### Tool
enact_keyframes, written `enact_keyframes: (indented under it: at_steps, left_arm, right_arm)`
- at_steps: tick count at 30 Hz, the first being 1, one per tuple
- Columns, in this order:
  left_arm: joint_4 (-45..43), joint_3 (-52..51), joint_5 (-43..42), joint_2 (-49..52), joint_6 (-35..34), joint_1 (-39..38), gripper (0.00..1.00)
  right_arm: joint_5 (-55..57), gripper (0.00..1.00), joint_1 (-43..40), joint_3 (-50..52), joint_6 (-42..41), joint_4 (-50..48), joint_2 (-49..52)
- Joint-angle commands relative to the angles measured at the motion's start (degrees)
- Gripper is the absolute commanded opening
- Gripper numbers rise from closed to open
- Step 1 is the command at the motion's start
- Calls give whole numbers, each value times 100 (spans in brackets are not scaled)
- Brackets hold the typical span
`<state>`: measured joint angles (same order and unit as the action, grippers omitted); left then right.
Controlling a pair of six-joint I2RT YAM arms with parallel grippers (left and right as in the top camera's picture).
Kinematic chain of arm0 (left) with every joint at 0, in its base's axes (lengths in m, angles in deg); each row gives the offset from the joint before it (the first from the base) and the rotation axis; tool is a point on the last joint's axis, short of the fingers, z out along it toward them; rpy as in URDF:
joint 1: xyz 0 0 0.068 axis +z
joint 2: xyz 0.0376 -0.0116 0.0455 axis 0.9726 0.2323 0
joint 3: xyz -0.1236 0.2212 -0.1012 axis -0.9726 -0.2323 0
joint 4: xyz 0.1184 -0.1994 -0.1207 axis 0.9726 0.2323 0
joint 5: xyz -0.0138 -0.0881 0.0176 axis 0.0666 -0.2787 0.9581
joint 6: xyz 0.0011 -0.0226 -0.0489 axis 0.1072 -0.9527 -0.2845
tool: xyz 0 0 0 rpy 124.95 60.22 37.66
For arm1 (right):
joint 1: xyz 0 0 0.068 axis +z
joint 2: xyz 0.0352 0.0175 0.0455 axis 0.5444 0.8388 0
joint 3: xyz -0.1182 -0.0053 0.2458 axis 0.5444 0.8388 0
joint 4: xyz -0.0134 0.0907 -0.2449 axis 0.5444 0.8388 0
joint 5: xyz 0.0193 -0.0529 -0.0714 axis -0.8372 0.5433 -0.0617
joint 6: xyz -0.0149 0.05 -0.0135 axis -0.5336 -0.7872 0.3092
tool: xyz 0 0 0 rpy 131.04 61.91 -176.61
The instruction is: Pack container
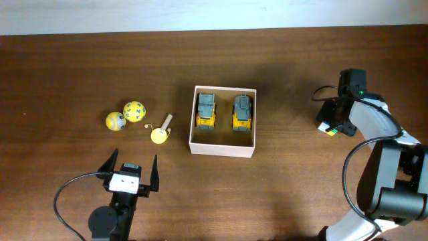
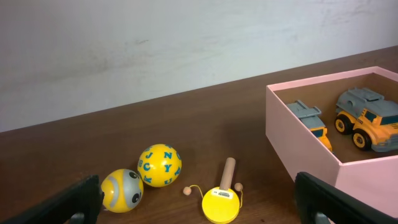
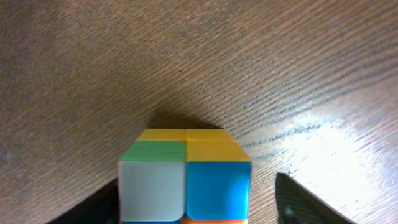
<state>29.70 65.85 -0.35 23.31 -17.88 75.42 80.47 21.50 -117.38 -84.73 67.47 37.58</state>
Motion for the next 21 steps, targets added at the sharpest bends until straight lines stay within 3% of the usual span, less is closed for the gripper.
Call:
enact_keyframes:
  at_steps: [1,5,21]
  left_arm:
    - [-9,-44,22,-33,72,20,99]
    - [-9,-44,22,-33,72,20,99]
    - [-9,-44,22,-33,72,20,99]
  right_arm:
    - [59,61,-17,20,48,-24,48]
    - [48,56,-17,20,48,-31,48]
    - [-984,55,-15,-376,404,186,42]
